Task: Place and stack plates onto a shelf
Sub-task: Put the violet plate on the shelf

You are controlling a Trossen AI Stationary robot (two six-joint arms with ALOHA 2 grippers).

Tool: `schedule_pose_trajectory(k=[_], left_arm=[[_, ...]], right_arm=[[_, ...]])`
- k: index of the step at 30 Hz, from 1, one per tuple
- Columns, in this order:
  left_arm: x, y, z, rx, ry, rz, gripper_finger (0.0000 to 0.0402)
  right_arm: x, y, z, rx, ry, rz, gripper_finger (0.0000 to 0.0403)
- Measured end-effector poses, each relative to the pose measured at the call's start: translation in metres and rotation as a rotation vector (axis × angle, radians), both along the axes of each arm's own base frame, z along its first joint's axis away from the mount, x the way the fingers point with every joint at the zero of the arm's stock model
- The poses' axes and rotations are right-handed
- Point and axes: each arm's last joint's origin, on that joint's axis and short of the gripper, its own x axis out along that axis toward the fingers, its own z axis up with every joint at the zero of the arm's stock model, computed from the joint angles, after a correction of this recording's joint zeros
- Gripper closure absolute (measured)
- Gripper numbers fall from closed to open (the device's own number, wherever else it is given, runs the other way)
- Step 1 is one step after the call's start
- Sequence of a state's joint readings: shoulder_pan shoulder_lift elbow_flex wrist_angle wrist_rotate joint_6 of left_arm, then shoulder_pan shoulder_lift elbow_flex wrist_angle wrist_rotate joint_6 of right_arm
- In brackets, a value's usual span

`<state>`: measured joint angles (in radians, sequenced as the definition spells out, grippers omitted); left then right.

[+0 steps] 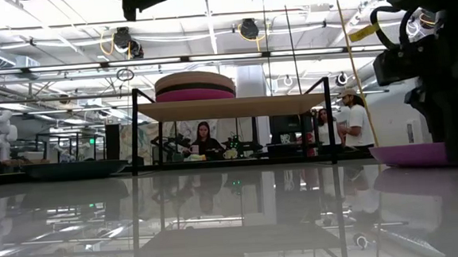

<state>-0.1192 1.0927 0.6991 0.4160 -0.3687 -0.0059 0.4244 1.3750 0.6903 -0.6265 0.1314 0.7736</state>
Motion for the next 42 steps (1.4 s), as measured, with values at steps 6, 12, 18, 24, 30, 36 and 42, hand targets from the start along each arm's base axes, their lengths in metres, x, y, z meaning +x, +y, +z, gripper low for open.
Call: schedule_pose_trajectory(k=[6, 12, 18, 24, 30, 36, 42], left_arm=[[0.000, 0.000, 0.000, 0.000, 0.001, 0.000, 0.0186], [0.000, 0.000, 0.000, 0.001, 0.002, 0.000, 0.0186], [0.000, 0.000, 0.000, 0.001, 0.002, 0.000, 0.0186], [0.000, 0.000, 0.000, -0.003, 0.001, 0.000, 0.0186], [0.001, 0.000, -0.001, -0.007, 0.005, 0.000, 0.0186], [0.010, 0.001, -0.010, -0.003, 0.035, 0.007, 0.0186], [0.016, 0.004, -0.015, -0.007, 0.043, 0.025, 0.0186]], right_arm=[[0.002, 0.001, 0.000, 0.006, -0.017, 0.001, 0.0301], [0.002, 0.001, 0.000, 0.003, -0.020, 0.004, 0.0354], [0.002, 0.000, 0.001, -0.016, -0.027, 0.022, 0.0394], [0.002, 0.000, 0.001, -0.017, -0.028, 0.021, 0.0396], [0.001, 0.000, 0.003, -0.018, -0.034, 0.018, 0.0397], [-0.006, -0.004, 0.015, -0.014, -0.069, -0.027, 0.0399], [-0.024, -0.019, 0.031, -0.090, -0.077, -0.142, 0.0401]])
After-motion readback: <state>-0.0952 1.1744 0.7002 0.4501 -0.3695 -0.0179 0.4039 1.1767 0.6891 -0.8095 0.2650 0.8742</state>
